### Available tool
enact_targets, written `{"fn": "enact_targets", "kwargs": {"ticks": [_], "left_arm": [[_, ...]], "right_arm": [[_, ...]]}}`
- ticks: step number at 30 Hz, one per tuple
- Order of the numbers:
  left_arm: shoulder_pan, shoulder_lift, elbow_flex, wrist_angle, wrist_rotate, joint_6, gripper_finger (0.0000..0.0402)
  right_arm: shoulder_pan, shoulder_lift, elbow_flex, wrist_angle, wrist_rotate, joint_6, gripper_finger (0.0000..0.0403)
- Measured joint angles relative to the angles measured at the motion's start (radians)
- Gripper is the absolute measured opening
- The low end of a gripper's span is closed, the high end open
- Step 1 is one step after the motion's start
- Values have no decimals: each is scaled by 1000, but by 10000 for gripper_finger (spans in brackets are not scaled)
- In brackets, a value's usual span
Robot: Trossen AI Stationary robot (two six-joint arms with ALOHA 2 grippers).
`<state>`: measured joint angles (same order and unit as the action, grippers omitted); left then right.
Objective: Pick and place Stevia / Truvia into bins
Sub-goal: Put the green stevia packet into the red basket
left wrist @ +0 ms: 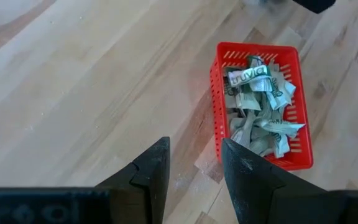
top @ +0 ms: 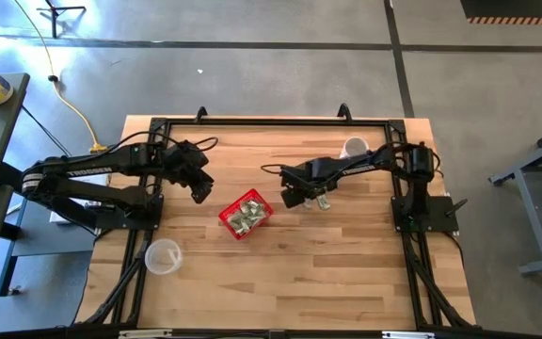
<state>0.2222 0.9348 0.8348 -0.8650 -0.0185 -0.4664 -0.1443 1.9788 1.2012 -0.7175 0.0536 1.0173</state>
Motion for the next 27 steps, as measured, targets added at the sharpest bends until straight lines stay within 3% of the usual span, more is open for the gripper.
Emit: {"fn": "enact_targets", "kwargs": {"ticks": [6,12,15,17,22,27], "left_arm": [[0,0,-1,-2,-44,2,179],[0,0,-1,8,-46,-24,179],[0,0,-1,21,-28,-137,179],[-1,0,-1,48,5,-169,179],[-45,0,-1,126,91,-22,179],[-88,0,-1,134,144,79,179]], "right_arm": [[5,-1,42,24,-67,-116,18],[10,-13,255,50,-110,-282,17],[13,-14,373,49,-108,-371,7],[17,-11,427,71,-168,-460,12],[27,35,466,171,-426,-539,9],[28,102,459,240,-486,-552,41]]}}
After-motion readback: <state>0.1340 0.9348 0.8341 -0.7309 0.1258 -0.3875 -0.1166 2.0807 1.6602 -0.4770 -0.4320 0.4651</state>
